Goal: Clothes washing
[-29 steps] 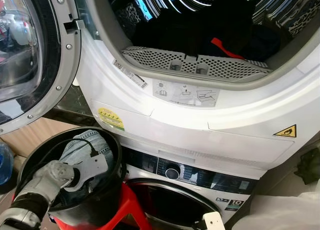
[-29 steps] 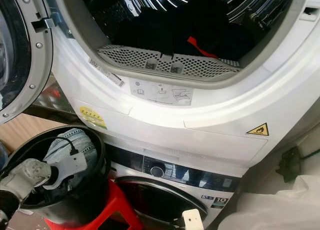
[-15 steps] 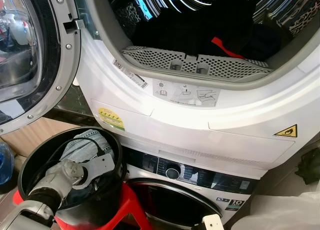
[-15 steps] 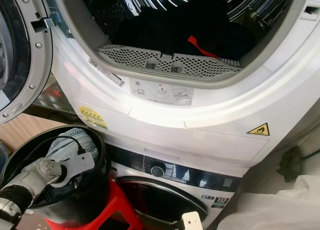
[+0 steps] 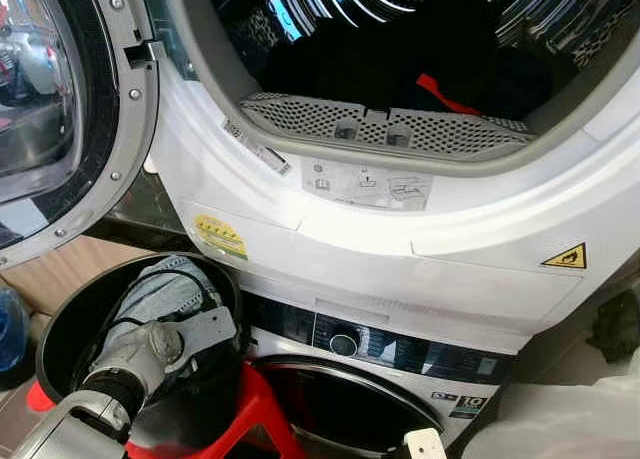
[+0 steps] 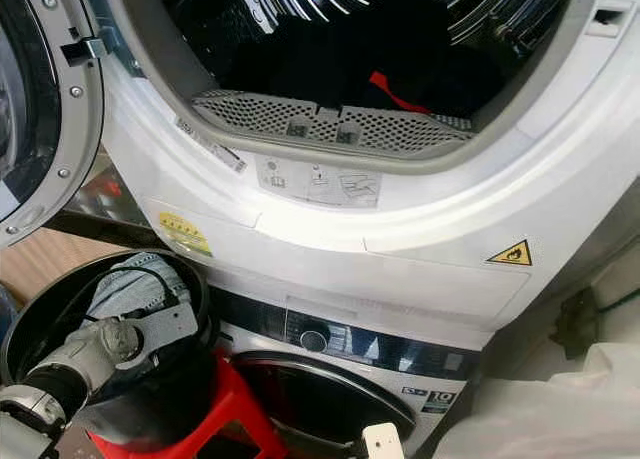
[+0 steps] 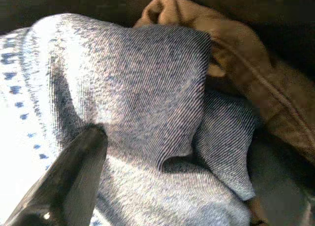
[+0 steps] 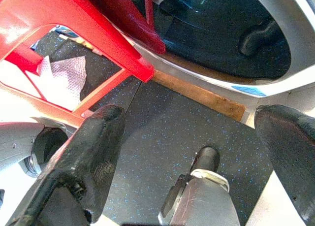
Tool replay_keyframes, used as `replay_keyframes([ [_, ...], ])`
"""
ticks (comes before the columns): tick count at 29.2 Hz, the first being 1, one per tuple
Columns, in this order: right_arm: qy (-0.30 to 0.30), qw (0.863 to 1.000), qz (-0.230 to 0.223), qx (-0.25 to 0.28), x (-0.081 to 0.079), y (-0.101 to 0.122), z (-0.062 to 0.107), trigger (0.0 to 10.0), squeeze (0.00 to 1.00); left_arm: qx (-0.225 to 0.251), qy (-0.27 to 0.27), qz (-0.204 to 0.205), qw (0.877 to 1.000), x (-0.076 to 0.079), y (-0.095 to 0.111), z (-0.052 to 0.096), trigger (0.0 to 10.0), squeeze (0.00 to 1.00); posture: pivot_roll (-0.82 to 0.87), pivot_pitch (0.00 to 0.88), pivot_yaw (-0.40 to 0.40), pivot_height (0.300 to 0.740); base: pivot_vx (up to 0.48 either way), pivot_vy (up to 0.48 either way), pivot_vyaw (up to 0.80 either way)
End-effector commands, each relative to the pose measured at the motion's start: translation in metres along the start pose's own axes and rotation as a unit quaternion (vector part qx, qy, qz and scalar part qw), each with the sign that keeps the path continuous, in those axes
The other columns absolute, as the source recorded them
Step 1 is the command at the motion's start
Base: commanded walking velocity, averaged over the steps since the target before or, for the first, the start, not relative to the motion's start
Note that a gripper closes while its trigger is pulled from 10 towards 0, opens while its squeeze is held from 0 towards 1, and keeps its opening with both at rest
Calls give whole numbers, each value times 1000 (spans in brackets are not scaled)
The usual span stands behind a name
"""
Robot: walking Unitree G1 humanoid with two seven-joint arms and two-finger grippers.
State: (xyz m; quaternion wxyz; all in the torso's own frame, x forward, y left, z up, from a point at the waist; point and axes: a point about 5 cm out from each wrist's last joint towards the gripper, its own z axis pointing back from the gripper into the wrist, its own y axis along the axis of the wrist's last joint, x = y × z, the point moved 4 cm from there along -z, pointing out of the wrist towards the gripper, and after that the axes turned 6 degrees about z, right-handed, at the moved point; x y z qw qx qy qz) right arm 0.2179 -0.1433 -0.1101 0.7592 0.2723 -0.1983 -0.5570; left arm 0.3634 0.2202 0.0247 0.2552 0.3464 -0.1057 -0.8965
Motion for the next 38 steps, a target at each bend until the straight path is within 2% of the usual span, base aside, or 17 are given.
replay_keyframes([
  [1, -2, 1000, -4, 2, 0, -1, 0, 10000, 0, -79, 49, -19, 995, -12, -35, 3, 10000, 0, -81, 73, 61, 740, 0, 0, 0],
  [2, -3, 1000, -4, 2, 0, 0, 0, 10000, 0, -86, 66, -16, 994, -17, -38, 5, 10000, 0, -80, 73, 60, 740, 0, 0, 0],
  [6, -2, 1000, -5, 3, 0, 0, 0, 10000, 0, -95, 73, -22, 993, -19, -41, 6, 10000, 0, -78, 72, 59, 740, 0, 0, 0],
  [14, -5, 1000, -6, 5, 2, 2, 0, 10000, 0, -106, 97, -51, 988, -33, -46, 11, 10000, 0, -68, 69, 60, 740, 0, 0, 0],
  [17, -6, 1000, -7, 5, 3, 2, 0, 10000, 0, -88, 89, -45, 991, -35, -38, 11, 10000, 0, -63, 66, 61, 740, 0, 0, 0],
  [21, -9, 1000, -8, 6, 4, 3, 0, 10000, 0, -19, 17, -16, 1000, -14, -12, 5, 10000, 0, -64, 59, 64, 740, 0, 0, 0],
  [25, -10, 1000, -9, 5, 4, 3, 0, 10000, 0, 27, -19, 14, 999, 0, 5, 4, 10000, 0, -59, 49, 65, 740, 0, 0, 0],
  [29, -10, 1000, -9, 4, 4, 2, 0, 10000, 0, 44, -58, 37, 997, 12, 12, 5, 10000, 0, -57, 46, 66, 740, 0, 0, 0],
  [30, -10, 1000, -10, 4, 4, 2, 0, 10000, 0, 43, -63, 27, 997, 12, 12, 8, 10000, 0, -57, 43, 68, 740, 0, 0, 0],
  [31, -11, 1000, -11, 4, 5, 2, 0, 10000, 0, 38, -52, 9, 998, 6, 11, 13, 10000, 0, -54, 42, 69, 740, 0, 0, 0],
  [33, -12, 1000, -11, 4, 6, 3, 0, 10000, 0, 38, -46, -1, 998, 2, 12, 16, 10000, 0, -49, 40, 71, 740, 0, 0, 0],
  [35, -14, 1000, -13, 5, 7, 3, 0, 10000, 0, 48, -58, 0, 997, 4, 17, 25, 10000, 0, -44, 41, 74, 740, 0, 0, 0],
  [38, -15, 1000, -14, 5, 7, 4, 0, 10000, 0, 46, -52, -20, 997, 7, 16, 33, 10000, 0, -40, 45, 78, 740, 0, 0, 0],
])
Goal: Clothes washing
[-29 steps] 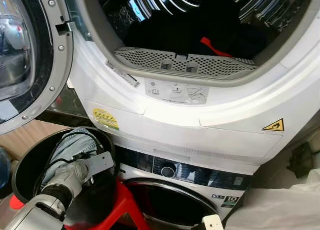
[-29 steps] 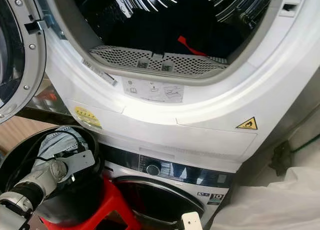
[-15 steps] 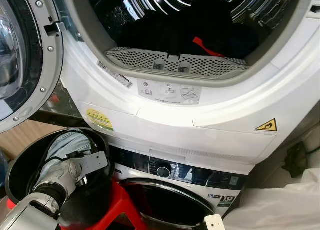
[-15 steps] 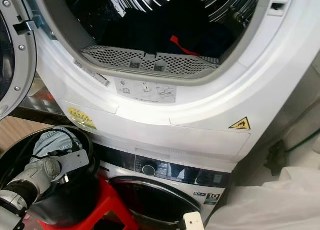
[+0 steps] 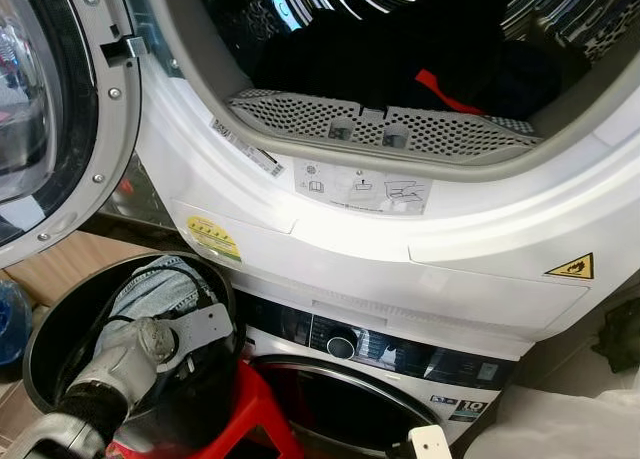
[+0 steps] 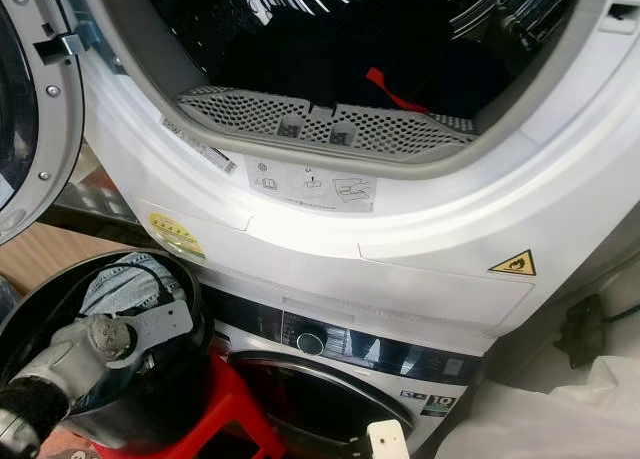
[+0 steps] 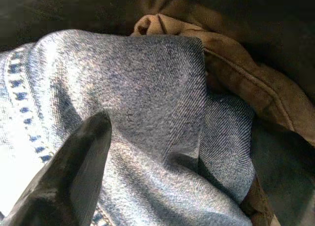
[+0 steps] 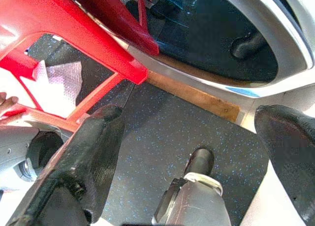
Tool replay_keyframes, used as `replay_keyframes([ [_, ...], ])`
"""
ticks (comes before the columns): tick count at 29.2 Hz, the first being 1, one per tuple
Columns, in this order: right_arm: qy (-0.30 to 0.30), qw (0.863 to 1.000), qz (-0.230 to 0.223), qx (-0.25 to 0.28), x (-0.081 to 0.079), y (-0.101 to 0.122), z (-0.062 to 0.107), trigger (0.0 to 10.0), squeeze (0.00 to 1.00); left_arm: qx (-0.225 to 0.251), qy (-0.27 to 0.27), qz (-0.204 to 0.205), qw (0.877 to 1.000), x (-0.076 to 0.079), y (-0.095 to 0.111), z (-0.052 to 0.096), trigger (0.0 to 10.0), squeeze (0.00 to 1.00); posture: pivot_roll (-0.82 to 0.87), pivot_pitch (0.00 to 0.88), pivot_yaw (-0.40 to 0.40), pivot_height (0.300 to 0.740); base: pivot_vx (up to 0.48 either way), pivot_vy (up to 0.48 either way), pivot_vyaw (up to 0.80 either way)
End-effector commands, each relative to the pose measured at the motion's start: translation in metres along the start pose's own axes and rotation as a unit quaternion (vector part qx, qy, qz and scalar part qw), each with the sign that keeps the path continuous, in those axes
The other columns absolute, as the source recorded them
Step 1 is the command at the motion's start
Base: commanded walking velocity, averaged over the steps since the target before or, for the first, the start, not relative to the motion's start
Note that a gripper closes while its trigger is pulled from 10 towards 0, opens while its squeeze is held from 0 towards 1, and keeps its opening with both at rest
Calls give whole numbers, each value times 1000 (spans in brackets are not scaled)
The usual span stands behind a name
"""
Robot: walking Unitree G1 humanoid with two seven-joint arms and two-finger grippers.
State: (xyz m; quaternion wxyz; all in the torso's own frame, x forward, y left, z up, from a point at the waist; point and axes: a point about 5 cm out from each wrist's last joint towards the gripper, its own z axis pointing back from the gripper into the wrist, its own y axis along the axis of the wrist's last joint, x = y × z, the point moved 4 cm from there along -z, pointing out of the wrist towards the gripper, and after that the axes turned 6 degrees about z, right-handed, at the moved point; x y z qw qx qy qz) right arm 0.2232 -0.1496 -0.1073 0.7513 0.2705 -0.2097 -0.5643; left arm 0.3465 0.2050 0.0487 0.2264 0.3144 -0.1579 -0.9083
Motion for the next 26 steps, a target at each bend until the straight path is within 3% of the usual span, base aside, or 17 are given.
replay_keyframes([
  [1, -2, 1000, -8, 0, -1, 1, 0, 10000, 0, -4, -7, -15, 1000, 5, 0, 4, 10000, 0, -40, 46, 79, 740, 0, 0, 0],
  [2, 0, 1000, -8, 1, -2, 2, -1, 10000, 0, -11, -19, -21, 1000, 15, -5, 6, 10000, 0, -37, 47, 80, 740, 0, 0, 0],
  [8, 3, 1000, -9, 2, -5, 2, -1, 10000, 0, -32, -27, -27, 999, 29, -19, 14, 10000, 0, -32, 49, 82, 740, 0, 0, 0],
  [15, 4, 1000, -9, -4, -5, -3, 0, 10000, 0, -29, 25, -21, 999, 9, -7, 43, 10000, 0, -22, 50, 81, 740, 0, 0, 0],
  [19, 4, 1000, -9, -3, -6, -1, -1, 10000, 0, -28, 23, -28, 999, 10, -3, 38, 10000, 0, -25, 46, 84, 740, 0, 0, 0],
  [26, 6, 1000, -9, -2, -8, 0, -2, 10000, 0, -57, 38, -36, 997, 8, -17, 35, 10000, 0, -28, 45, 88, 740, 0, 0, 0],
])
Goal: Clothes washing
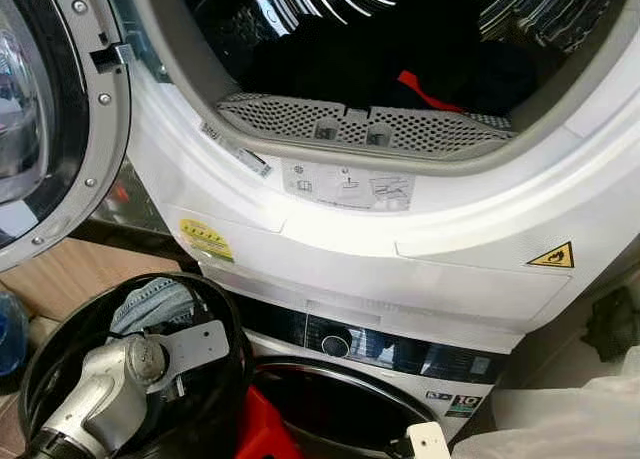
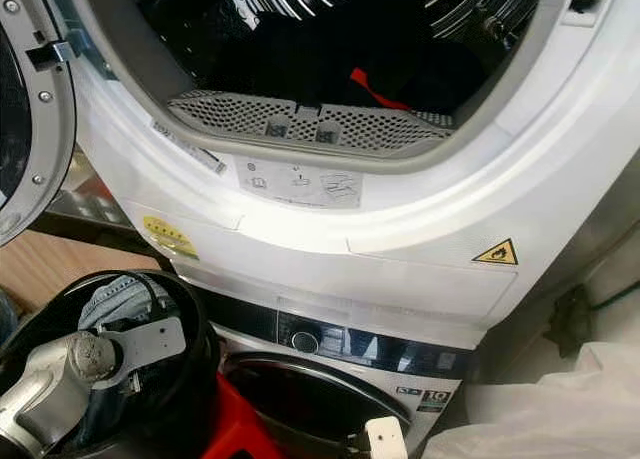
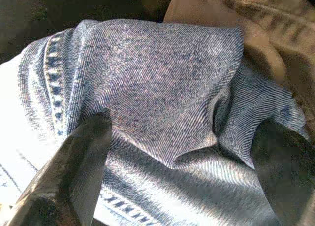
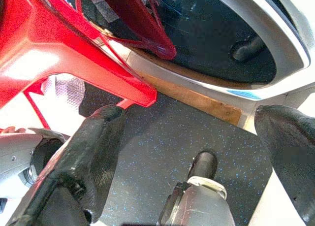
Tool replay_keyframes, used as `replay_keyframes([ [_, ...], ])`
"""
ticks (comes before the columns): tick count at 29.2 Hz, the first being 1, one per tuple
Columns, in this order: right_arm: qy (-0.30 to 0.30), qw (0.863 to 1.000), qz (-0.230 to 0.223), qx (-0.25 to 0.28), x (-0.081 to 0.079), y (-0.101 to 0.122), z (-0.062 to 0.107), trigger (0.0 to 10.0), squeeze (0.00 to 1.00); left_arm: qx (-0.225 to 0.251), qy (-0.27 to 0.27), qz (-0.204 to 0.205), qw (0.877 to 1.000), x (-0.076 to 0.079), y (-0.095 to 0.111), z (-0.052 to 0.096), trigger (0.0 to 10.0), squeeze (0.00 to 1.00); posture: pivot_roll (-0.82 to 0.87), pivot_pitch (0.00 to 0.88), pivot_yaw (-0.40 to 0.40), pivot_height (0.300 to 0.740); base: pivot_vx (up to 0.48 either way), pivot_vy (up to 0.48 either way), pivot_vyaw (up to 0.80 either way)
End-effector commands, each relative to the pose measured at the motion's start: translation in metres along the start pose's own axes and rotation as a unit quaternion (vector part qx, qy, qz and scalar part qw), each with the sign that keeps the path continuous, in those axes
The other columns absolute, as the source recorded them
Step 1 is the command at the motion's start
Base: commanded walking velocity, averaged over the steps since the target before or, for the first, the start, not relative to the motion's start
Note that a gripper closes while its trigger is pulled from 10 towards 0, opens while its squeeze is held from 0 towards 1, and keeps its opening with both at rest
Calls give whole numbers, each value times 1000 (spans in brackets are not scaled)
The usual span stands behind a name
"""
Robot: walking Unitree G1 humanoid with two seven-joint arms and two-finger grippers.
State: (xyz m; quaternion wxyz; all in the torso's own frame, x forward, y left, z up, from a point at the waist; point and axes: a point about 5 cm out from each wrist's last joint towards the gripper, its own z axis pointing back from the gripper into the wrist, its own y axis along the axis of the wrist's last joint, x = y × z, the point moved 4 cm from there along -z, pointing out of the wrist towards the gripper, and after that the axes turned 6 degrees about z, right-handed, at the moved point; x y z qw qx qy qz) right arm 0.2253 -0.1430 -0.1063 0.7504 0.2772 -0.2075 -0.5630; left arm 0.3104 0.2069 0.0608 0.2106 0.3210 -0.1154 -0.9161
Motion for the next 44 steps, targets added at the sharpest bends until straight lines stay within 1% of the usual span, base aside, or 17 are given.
replay_keyframes([
  [1, 1, 1000, -7, -7, -3, -4, 0, 10000, 0, -27, 29, -7, 999, -10, -12, 2, 10000, 0, -26, 45, 89, 740, 0, 0, 0],
  [4, 3, 1000, -3, -9, -4, -5, 0, 10000, 0, -35, 30, -6, 999, -9, -17, 2, 10000, 0, -27, 46, 90, 740, 0, 0, 0],
  [8, 2, 1000, -3, -11, -4, -6, 0, 10000, 0, -41, 11, -12, 999, 1, -17, 1, 10000, 0, -35, 41, 93, 740, 0, 0, 0],
  [13, -2, 1000, -3, -11, -1, -6, 1, 10000, 0, -46, 6, -27, 999, 4, -19, -3, 10000, 0, -40, 24, 94, 740, 0, 0, 0],
  [16, -2, 1000, -3, -11, -1, -6, 1, 10000, 0, -48, 7, -32, 998, 3, -21, -3, 10000, 0, -39, 21, 93, 740, 0, 0, 0],
  [21, -7, 1000, -6, -9, 4, -3, 1, 10000, 0, -52, 33, -32, 998, -12, -25, 2, 10000, 0, -18, 24, 81, 740, 0, 0, 0],
  [25, -9, 1000, -7, -7, 6, -1, 0, 10000, 0, -42, 45, -18, 998, -14, -21, 3, 10000, 0, -16, 33, 78, 740, 0, 0, 0],
  [27, -11, 1000, -9, -6, 7, 0, 0, 10000, 0, -41, 43, -18, 998, -13, -20, 2, 10000, 0, -19, 35, 79, 740, 0, 0, 0],
  [31, -16, 1000, -16, -4, 9, 1, 1, 10000, 0, -32, 30, -26, 999, -8, -18, 2, 10000, 0, -18, 41, 81, 740, 0, 0, 0],
  [34, -16, 1000, -16, -5, 9, 0, 1, 10000, 0, -31, 29, -29, 999, -8, -18, 3, 10000, 0, -18, 43, 82, 740, 0, 0, 0],
  [36, -16, 1000, -16, -8, 8, -3, 1, 10000, 0, -24, 31, -38, 998, -11, -18, 6, 10000, 0, -17, 46, 86, 740, 0, 0, 0],
  [42, -13, 1000, -18, -12, 3, -8, 2, 10000, 0, -7, 19, -53, 998, -12, -21, 11, 10000, 0, -17, 48, 95, 740, 0, 0, 0],
  [44, -10, 1000, -19, -12, 1, -8, 1, 10000, 0, -12, 31, -63, 997, -19, -25, 15, 10000, 0, -15, 50, 100, 740, 0, 0, 0],
])
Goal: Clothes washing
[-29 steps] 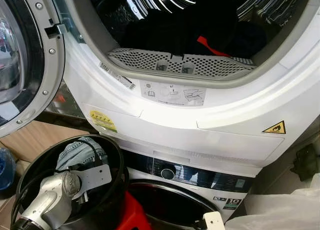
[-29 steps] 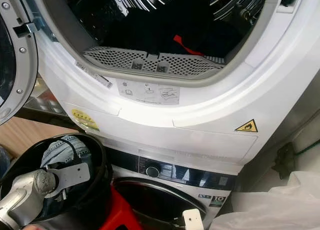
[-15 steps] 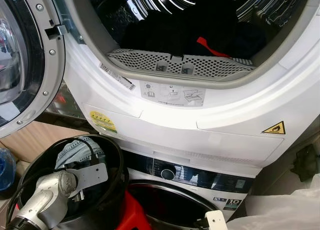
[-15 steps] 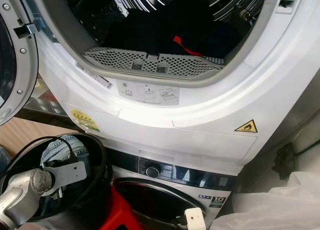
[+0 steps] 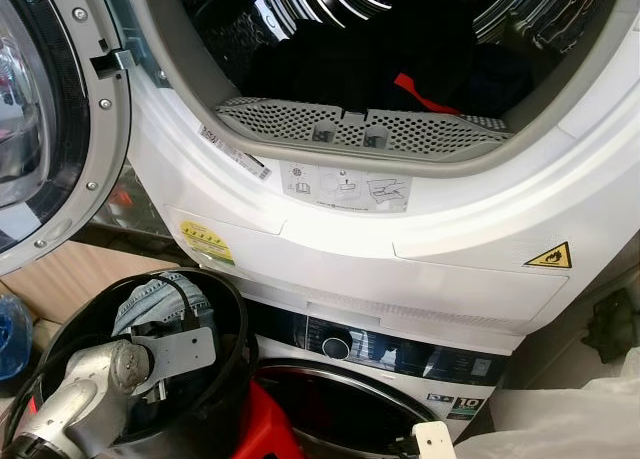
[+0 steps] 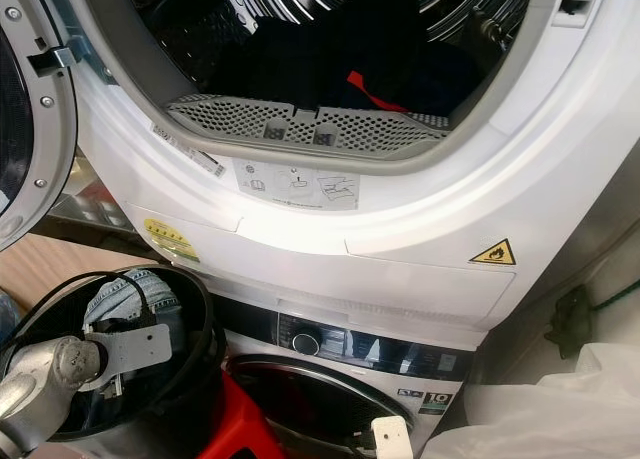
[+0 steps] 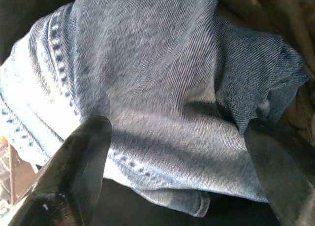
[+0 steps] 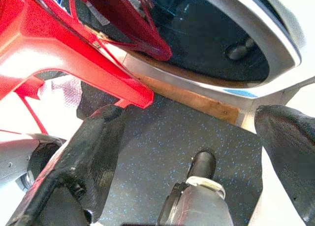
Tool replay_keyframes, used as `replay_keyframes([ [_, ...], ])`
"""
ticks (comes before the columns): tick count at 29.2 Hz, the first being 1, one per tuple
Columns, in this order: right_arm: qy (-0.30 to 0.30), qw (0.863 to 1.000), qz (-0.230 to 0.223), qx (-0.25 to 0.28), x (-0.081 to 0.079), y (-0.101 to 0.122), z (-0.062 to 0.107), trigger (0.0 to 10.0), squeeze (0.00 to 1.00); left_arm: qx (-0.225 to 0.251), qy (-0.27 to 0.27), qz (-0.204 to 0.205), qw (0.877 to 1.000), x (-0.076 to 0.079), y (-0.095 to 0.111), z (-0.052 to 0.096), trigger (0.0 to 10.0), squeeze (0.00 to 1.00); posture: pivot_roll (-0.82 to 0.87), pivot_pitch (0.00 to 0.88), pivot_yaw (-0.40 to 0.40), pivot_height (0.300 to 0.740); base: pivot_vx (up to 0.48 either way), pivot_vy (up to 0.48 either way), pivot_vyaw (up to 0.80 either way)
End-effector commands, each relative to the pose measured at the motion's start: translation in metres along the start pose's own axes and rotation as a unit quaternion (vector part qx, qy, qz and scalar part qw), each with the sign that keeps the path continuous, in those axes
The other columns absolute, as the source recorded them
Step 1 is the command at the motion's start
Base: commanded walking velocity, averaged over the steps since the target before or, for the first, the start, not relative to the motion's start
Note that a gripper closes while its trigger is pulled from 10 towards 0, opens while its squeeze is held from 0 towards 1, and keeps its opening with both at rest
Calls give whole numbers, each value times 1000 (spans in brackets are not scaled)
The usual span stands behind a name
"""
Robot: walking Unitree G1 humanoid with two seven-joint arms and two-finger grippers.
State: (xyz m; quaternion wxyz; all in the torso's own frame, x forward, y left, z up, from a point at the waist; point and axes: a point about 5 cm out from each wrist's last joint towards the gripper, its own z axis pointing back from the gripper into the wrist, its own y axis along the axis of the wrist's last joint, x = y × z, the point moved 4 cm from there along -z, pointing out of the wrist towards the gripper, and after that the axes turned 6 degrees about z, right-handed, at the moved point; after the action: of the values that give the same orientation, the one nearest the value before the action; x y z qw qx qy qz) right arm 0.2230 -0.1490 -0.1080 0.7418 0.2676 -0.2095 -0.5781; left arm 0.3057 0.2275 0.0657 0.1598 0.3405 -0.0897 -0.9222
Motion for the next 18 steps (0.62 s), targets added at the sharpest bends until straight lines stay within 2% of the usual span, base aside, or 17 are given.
replay_keyframes([
  [1, 2, 1000, -5, -6, -4, -4, 0, 10000, 0, -9, 15, -5, 1000, -9, -8, 6, 10000, 0, -15, 50, 100, 740, 0, 0, 0],
  [2, 4, 1000, -7, -6, -6, -5, 0, 10000, 0, -17, 40, -19, 999, -19, -12, 10, 10000, 0, -14, 49, 103, 740, 0, 0, 0],
  [4, 4, 1000, -7, -6, -7, -5, 0, 10000, 0, -13, 56, -24, 998, -25, -11, 13, 10000, 0, -13, 48, 103, 740, 0, 0, 0],
  [6, 5, 1000, -7, -7, -8, -5, 0, 10000, 0, 2, 66, -16, 998, -31, -3, 17, 10000, 0, -11, 46, 104, 740, 0, 0, 0],
  [8, 6, 1000, -7, -9, -7, -6, 0, 10000, 0, 19, 78, -18, 997, -44, 10, 31, 10000, 0, -9, 38, 106, 740, 0, 0, 0],
  [13, 4, 1000, -8, -6, -6, -3, -1, 10000, 0, -3, 64, -4, 998, -43, 7, 36, 10000, 0, -7, 31, 110, 740, 0, 0, 0],
  [14, 4, 1000, -8, -6, -5, -2, -1, 10000, 0, 3, 60, 9, 998, -41, 8, 34, 10000, 0, -7, 31, 110, 740, 0, 0, 0],
  [16, 4, 1000, -7, -4, -6, 0, -1, 10000, 0, 46, 21, 101, 994, -26, 11, 22, 10000, 0, -9, 35, 109, 740, 0, 0, 0],
  [18, 4, 1000, -7, -3, -6, 1, -1, 10000, 0, 42, 19, 103, 994, -24, 7, 18, 10000, 0, -11, 36, 110, 740, 0, 0, 0],
])
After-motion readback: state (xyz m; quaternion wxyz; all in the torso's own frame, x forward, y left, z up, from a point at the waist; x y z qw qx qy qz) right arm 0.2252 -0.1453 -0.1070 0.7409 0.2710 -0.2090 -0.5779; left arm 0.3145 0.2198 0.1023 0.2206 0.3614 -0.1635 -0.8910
